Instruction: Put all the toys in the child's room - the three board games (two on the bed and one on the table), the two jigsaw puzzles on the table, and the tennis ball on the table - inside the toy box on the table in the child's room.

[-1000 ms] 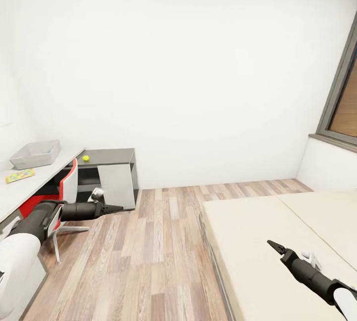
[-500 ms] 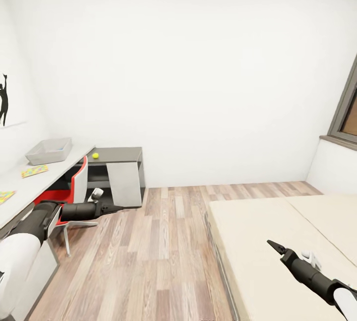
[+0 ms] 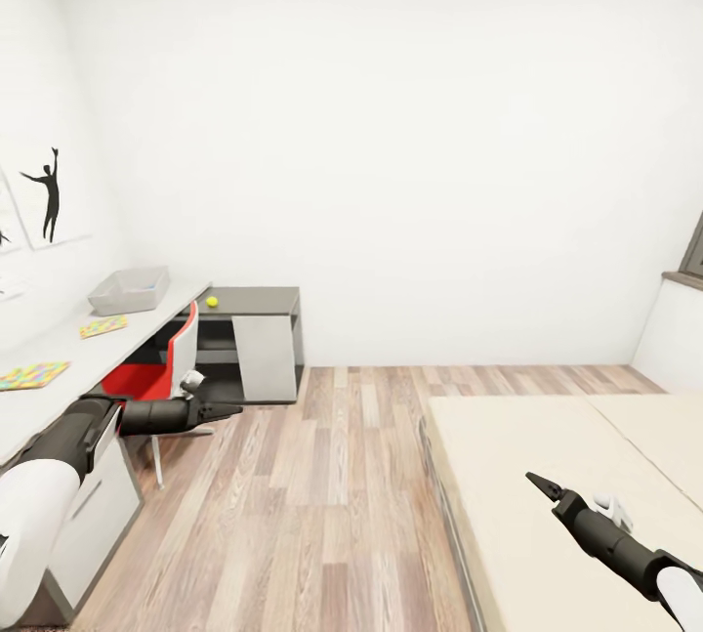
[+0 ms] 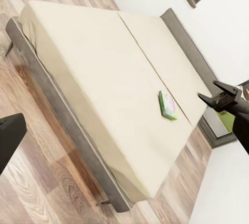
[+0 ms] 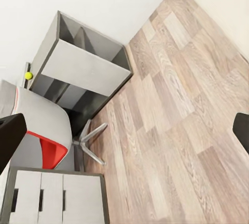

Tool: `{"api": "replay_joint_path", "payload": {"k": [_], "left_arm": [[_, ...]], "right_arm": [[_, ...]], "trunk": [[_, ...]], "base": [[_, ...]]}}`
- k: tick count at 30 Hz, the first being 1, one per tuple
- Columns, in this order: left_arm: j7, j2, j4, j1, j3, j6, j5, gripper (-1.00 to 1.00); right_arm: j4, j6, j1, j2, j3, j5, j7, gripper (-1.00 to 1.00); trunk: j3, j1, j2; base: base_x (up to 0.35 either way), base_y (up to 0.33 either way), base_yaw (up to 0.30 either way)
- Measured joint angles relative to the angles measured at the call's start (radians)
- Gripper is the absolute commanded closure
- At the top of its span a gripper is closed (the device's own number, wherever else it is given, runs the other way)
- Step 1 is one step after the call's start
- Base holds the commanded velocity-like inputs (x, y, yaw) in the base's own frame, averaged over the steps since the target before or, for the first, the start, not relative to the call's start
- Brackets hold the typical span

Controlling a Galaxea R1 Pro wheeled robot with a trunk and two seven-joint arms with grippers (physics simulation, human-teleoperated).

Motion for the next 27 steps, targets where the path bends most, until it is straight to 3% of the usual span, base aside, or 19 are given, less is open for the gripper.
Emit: {"api": "replay_joint_path", "payload": {"k": [27], "left_arm": [[0.001,-0.008,0.000,0.000,0.000,-0.002,-0.002,-1.00]], "right_arm": [[0.000,0.001,0.000,0.000,0.000,-0.001,0.000,-1.00]], "trunk": [[0.000,0.000,0.000]], "base": [[-0.009,-0.056,0.027]]}}
